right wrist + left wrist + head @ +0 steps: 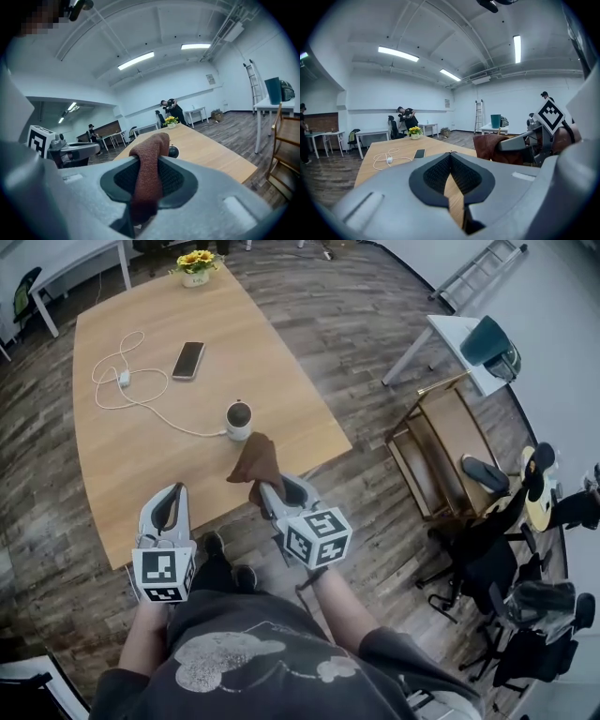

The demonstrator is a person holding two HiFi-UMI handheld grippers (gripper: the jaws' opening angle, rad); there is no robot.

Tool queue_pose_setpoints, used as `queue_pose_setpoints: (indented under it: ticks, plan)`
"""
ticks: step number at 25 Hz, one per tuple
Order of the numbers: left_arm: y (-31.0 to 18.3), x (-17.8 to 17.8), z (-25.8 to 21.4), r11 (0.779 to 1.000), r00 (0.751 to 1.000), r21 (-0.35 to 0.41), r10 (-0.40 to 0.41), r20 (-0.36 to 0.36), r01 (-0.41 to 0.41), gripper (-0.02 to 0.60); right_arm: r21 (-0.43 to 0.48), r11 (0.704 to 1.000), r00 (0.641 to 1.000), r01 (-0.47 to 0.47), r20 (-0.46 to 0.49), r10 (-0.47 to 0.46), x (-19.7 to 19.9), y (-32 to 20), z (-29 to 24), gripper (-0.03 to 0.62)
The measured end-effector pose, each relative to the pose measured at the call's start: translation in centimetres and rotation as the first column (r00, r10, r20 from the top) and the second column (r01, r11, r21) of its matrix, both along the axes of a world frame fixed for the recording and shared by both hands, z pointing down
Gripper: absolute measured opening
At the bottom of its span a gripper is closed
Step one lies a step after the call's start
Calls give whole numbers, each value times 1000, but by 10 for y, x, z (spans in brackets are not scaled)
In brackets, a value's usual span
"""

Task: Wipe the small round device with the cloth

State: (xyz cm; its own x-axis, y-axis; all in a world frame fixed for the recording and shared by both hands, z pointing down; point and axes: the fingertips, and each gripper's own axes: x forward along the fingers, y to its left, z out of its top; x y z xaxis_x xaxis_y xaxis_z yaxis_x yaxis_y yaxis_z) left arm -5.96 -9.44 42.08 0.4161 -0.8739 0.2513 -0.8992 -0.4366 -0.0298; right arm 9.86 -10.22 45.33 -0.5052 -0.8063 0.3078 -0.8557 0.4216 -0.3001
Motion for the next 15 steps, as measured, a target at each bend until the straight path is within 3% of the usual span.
queue_pose_setpoints:
  ticks: [8, 15]
  plan:
    - [-54, 9, 14, 995, 995, -31, 89, -35, -90, 18, -53, 998, 997, 14, -81, -18, -8, -39, 15, 74]
    - [-106, -17, 24, 994, 994, -44, 93, -54, -96, 18, -117, 993, 992, 14, -120, -28, -35, -98, 32, 74]
